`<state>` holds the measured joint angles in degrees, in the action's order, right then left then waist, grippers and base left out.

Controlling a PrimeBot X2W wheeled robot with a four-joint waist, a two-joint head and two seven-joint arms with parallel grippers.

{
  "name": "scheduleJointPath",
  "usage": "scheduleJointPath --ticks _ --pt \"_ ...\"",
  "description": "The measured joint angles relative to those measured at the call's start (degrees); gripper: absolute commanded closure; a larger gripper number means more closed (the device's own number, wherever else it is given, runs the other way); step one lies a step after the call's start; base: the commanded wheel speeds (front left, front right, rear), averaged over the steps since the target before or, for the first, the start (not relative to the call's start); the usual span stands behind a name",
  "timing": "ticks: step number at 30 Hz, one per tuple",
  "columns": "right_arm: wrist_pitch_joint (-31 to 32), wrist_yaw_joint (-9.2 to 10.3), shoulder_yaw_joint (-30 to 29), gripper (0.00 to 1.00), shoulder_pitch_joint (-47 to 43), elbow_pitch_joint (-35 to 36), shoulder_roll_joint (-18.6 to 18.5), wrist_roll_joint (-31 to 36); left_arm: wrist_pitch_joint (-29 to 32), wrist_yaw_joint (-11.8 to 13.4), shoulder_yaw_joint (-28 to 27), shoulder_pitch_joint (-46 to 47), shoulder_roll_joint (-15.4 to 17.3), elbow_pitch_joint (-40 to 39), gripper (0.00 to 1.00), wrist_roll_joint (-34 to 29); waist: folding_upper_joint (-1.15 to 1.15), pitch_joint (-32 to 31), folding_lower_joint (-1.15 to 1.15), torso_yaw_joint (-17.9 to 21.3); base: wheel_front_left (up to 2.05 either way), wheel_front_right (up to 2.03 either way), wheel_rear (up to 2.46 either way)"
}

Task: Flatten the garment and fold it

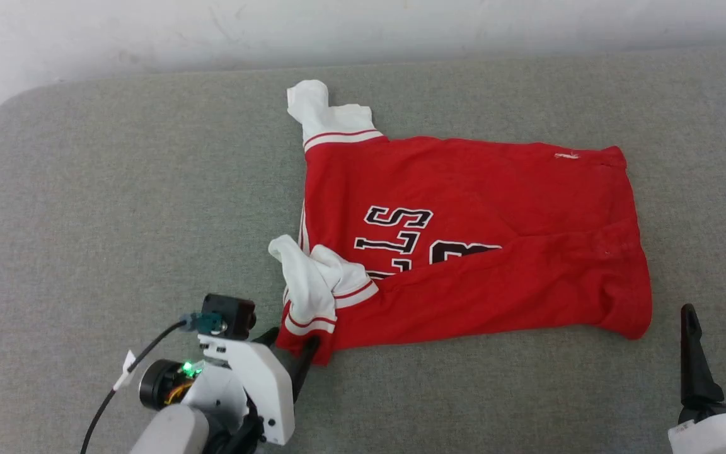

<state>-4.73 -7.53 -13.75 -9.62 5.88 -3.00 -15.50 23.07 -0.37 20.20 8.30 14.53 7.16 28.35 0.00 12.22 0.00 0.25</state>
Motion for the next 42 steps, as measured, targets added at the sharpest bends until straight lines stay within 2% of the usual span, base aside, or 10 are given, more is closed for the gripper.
scheduleJointPath --ticks 4,5,6,7,16,27,31,36,38,42 --pt "-0.01 0.0 0.08 0.0 0.21 -0.09 0.01 0.0 3.75 0.43 0.25 2.84 -0.55 2.49 0.0 1.09 0.0 0.77 0.01 0.28 0.0 0.0 0.0" --pt "-0.01 0.0 0.09 0.0 0.32 -0.1 0.0 0.0 4.68 0.42 0.41 3.61 -0.68 2.94 0.09 1.43 0.0 0.97 0.01 0.33 0.0 0.0 0.0" --pt "-0.01 0.0 0.14 0.0 0.47 -0.14 0.0 0.0 5.19 0.42 0.52 4.28 -0.7 3.34 0.73 1.48 0.0 1.16 0.01 0.37 0.0 0.0 0.0" --pt "-0.01 0.0 0.26 0.0 0.7 -0.18 0.0 0.0 5.26 0.41 0.73 4.93 -0.6 3.8 1.0 1.34 0.0 1.36 0.01 0.44 0.0 0.0 0.0" --pt "4.09 0.0 0.88 0.0 2.91 0.78 0.01 1.34 1.66 -0.14 -0.08 5.47 -1.43 4.6 1.0 2.86 0.0 2.11 0.0 0.85 0.0 0.0 0.0" --pt "31.05 0.0 -2.36 0.0 9.0 -0.1 -0.01 2.9 -0.65 0.42 0.93 2.77 -2.35 -0.37 1.0 2.82 0.0 3.62 0.0 -0.56 0.0 0.0 0.0" --pt "36.56 0.0 -1.89 0.0 10.85 -2.94 0.02 2.7 -0.73 0.41 1.26 2.84 -2.56 -0.86 1.0 2.82 0.0 4.26 0.0 -1.43 0.0 0.0 0.0" --pt "39.69 0.0 -2.08 0.0 12.48 -5.3 -0.02 3.07 -0.74 0.42 1.45 3.0 -2.65 -1.05 1.0 2.83 0.0 4.78 0.0 -2.1 0.0 0.0 0.0" --pt "40.36 0.0 -2.13 1.0 13.22 -5.9 -0.08 2.26 -0.79 0.42 1.44 3.04 -2.68 -1.07 1.0 2.86 0.0 4.89 0.0 -2.28 0.0 0.0 0.0" --pt "41.52 -0.01 -2.09 1.0 14.02 -6.31 -0.09 0.74 -1.2 0.43 0.97 3.03 -2.98 -0.99 1.0 3.58 0.0 5.08 0.0 -2.36 0.0 0.0 0.0"
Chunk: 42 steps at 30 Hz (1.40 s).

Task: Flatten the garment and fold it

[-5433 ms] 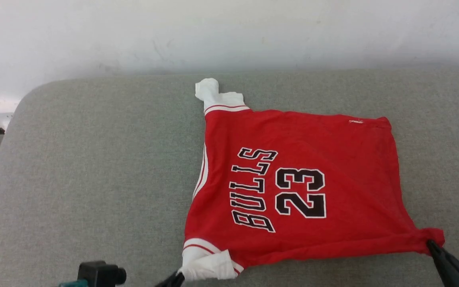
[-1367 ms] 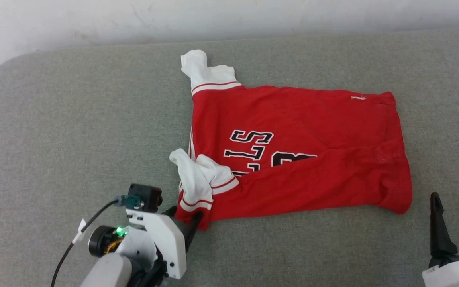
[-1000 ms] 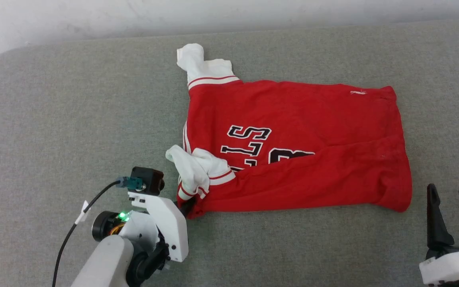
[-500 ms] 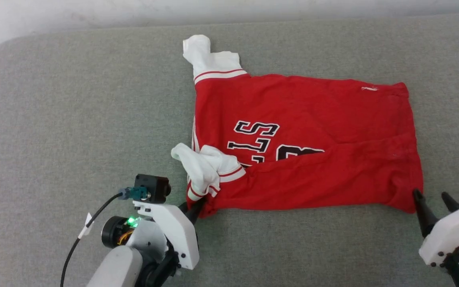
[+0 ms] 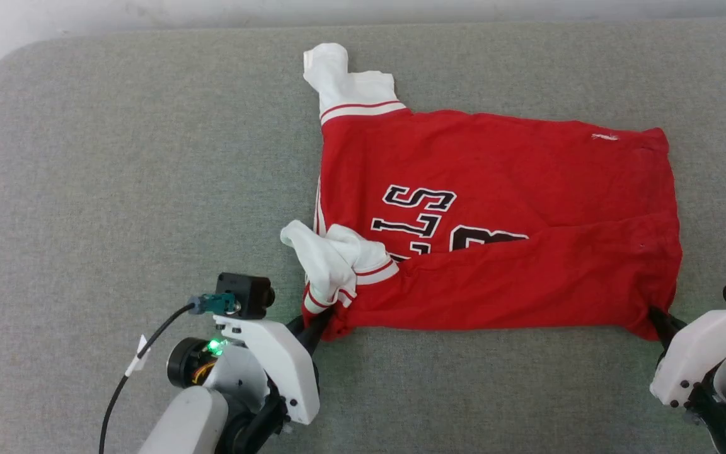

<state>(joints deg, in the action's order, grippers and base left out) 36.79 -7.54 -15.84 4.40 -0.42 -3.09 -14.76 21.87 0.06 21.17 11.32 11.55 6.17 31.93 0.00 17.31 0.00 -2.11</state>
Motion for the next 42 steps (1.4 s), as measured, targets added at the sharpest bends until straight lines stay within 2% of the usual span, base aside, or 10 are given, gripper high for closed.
scheduleJointPath --ticks 10,22,27,33,34,35,36,37,38,42 --pt "-2.27 0.0 -1.08 1.0 -0.15 4.43 0.14 -1.85 -1.54 0.79 -4.77 -1.8 0.63 -2.48 1.0 4.42 0.0 -1.15 -0.01 0.7 0.0 0.0 0.0" --pt "1.03 0.0 -4.39 1.0 -11.84 14.0 0.33 -7.58 3.93 3.08 -4.9 -16.45 4.14 -13.55 1.0 7.86 0.0 -5.77 0.01 1.26 0.0 0.0 0.0" --pt "0.94 0.0 -4.34 1.0 -15.56 12.55 0.33 -9.66 4.37 4.04 -4.57 -19.47 4.01 -14.55 1.0 8.54 0.0 -6.64 0.01 1.34 0.0 0.0 0.0" --pt "-1.25 0.0 -2.63 1.0 -15.56 7.62 0.3 -9.15 3.85 4.04 -3.69 -18.3 2.12 -9.43 1.0 9.28 0.0 -7.36 0.01 1.02 0.0 0.0 0.0" --pt "-1.7 0.0 -2.46 1.0 -15.27 6.71 0.31 -8.95 3.68 4.05 -3.78 -17.67 1.71 -8.17 0.91 9.43 0.0 -7.5 0.01 0.99 0.0 0.0 0.0" --pt "-2.16 0.0 -2.31 1.0 -14.9 5.95 0.31 -8.79 3.52 4.06 -3.79 -16.99 1.34 -6.82 0.68 9.45 0.0 -7.62 0.01 0.98 0.0 0.0 0.0" --pt "-2.53 0.01 -2.13 0.94 -14.53 5.33 0.3 -8.29 3.71 4.01 -3.42 -16.36 1.24 -5.66 0.54 9.45 0.0 -7.75 0.01 0.98 0.0 0.0 0.0" --pt "-2.69 0.01 -1.92 0.57 -14.12 4.77 0.29 -8.0 3.76 3.92 -3.26 -15.88 1.21 -4.72 0.29 9.47 0.0 -7.87 0.0 0.99 0.0 0.0 0.0" --pt "-3.13 0.01 -1.62 0.0 -13.74 4.38 0.27 -7.87 3.44 3.92 -3.38 -15.6 0.9 -4.2 0.03 9.6 0.0 -7.98 0.01 1.03 0.0 0.0 0.0" --pt "-4.34 0.01 -1.27 0.0 -12.83 3.16 0.27 -7.44 2.23 3.49 -3.39 -14.86 -0.13 -3.0 0.0 10.01 0.0 -8.49 0.01 1.1 0.0 0.0 0.0"
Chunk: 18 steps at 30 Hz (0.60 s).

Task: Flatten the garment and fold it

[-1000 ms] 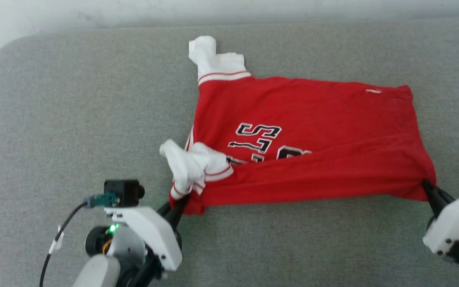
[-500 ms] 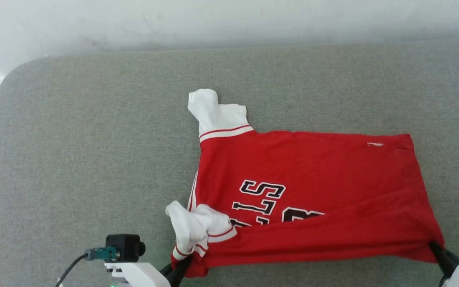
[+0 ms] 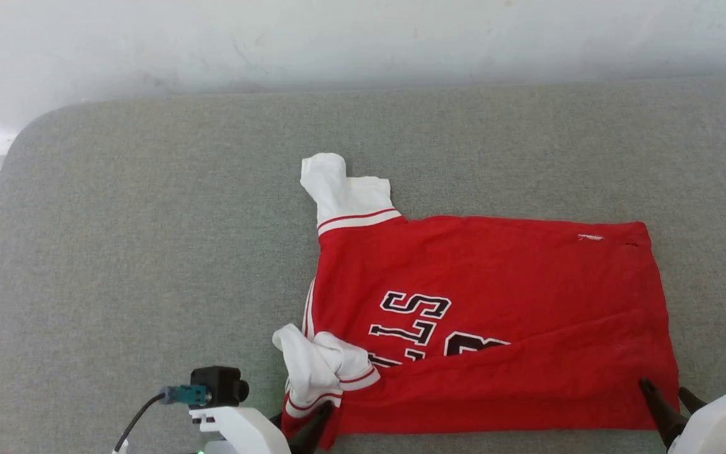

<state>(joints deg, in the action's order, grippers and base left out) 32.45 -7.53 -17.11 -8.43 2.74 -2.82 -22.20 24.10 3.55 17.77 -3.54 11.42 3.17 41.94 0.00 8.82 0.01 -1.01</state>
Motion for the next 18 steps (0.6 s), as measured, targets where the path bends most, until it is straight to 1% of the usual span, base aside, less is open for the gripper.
scheduleJointPath --ticks 5,8,9,12,15,18 --pt "-0.7 0.0 -0.18 0.0 -0.32 0.75 0.0 -0.51 -1.23 0.26 -1.25 -0.93 -0.09 -0.58 0.0 0.62 0.0 -0.71 -0.01 -0.14 0.0 0.0 0.0" --pt "-0.96 0.0 -1.34 0.0 -1.75 3.72 0.03 -1.51 -2.46 1.6 -2.87 -3.97 0.4 -3.9 0.0 1.02 0.0 -0.95 -0.01 -0.4 0.0 0.0 0.0" --pt "-1.9 0.0 -1.96 0.0 -2.15 5.08 0.03 -1.69 -3.69 1.96 -3.77 -5.13 0.56 -5.53 0.0 1.02 0.0 -0.95 -0.01 -0.49 0.0 0.0 0.0" --pt "-7.06 0.0 -3.83 0.0 -2.2 8.68 -0.05 -1.68 -9.13 4.68 -7.59 -6.59 0.87 -10.48 0.0 -0.46 0.0 -0.68 0.0 -0.64 0.0 0.0 0.0" --pt "-12.56 0.0 -3.04 0.0 -1.56 11.39 -0.1 0.82 -14.84 6.11 -10.45 -5.94 1.45 -14.74 0.0 -3.63 0.0 -0.09 0.0 -0.62 0.0 0.0 0.0" --pt "-16.23 0.0 -0.93 0.0 0.66 12.39 -0.09 2.75 -19.93 5.89 -11.03 -1.57 2.12 -17.7 0.0 -7.51 0.0 0.91 -0.01 -0.42 0.0 0.0 0.0"
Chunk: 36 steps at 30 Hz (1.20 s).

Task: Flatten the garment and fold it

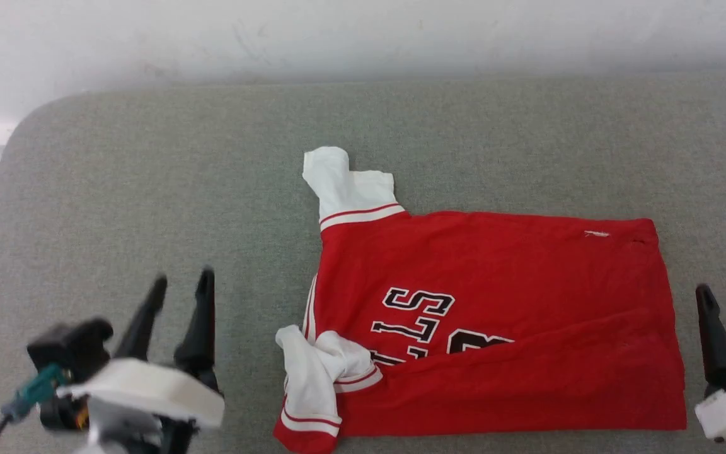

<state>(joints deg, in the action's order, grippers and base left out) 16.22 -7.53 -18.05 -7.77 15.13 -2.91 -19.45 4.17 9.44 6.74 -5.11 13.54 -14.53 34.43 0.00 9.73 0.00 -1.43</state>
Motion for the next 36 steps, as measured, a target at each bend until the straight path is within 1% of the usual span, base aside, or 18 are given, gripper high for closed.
scheduleJointPath --ticks 2,4,7,10,12,14,15,18,22,25,31,36 --pt "-1.69 0.0 1.42 0.0 1.32 0.08 -0.04 0.56 -1.66 -1.3 0.67 4.87 1.8 -0.05 0.0 -3.55 0.0 0.88 0.0 0.15 0.0 0.0 0.0" --pt "-2.5 0.0 2.89 0.0 2.24 -0.04 0.0 1.38 -1.9 -1.76 1.42 10.43 2.74 1.11 0.0 -5.14 0.0 1.9 0.0 0.33 0.0 0.0 0.0" --pt "-3.48 0.0 4.33 0.0 3.43 -0.23 0.03 1.78 0.98 -4.3 4.14 19.38 4.42 4.34 0.0 -7.38 0.0 3.67 0.0 0.65 0.0 0.0 0.0" --pt "-4.21 0.0 5.37 0.0 4.47 -0.4 0.04 1.79 6.16 -7.36 6.83 28.86 6.28 8.54 0.0 -8.28 0.0 5.73 -0.01 1.05 0.0 0.0 0.0" --pt "-4.39 0.0 5.71 0.0 5.13 -0.44 0.03 1.88 10.58 -10.04 8.58 34.72 7.84 11.79 0.0 -8.66 0.0 7.21 -0.01 1.35 0.0 0.0 0.0" --pt "-4.75 0.0 5.97 0.0 5.71 -0.46 0.03 2.2 14.22 -12.21 9.84 40.14 8.76 15.21 0.0 -8.61 0.0 8.73 -0.01 1.69 0.0 0.0 0.0" --pt "-4.76 0.0 6.12 0.0 6.02 -0.51 0.04 2.42 16.11 -13.15 10.39 42.73 9.12 16.9 0.0 -8.31 0.0 9.53 -0.01 1.88 0.0 0.0 0.0" --pt "-5.05 0.0 6.6 0.0 6.95 -0.66 0.04 2.42 20.6 -14.96 12.48 49.14 9.68 21.02 0.0 -7.26 0.0 11.87 -0.01 2.47 0.0 0.0 0.0" --pt "-5.35 0.0 7.2 0.0 8.05 -0.94 0.04 2.49 24.96 -15.96 14.85 54.1 9.65 25.54 0.0 -5.32 0.0 14.8 -0.01 3.33 0.0 0.0 0.0" --pt "-5.52 0.0 7.54 0.0 8.84 -1.13 0.04 2.52 27.59 -16.05 16.73 56.04 10.28 28.74 0.0 -4.99 0.0 16.73 -0.01 4.12 0.0 0.0 0.0" --pt "-5.83 0.0 7.36 0.0 9.44 -1.22 0.04 2.53 29.7 -16.47 18.35 57.65 12.26 33.67 0.0 -4.8 0.0 19.55 0.0 6.19 0.0 0.0 0.0" --pt "-6.2 0.0 6.83 0.0 9.53 -1.13 0.03 2.48 30.61 -16.47 17.78 58.09 12.61 36.3 0.0 -3.1 0.0 21.42 0.0 7.7 0.0 0.0 0.0"
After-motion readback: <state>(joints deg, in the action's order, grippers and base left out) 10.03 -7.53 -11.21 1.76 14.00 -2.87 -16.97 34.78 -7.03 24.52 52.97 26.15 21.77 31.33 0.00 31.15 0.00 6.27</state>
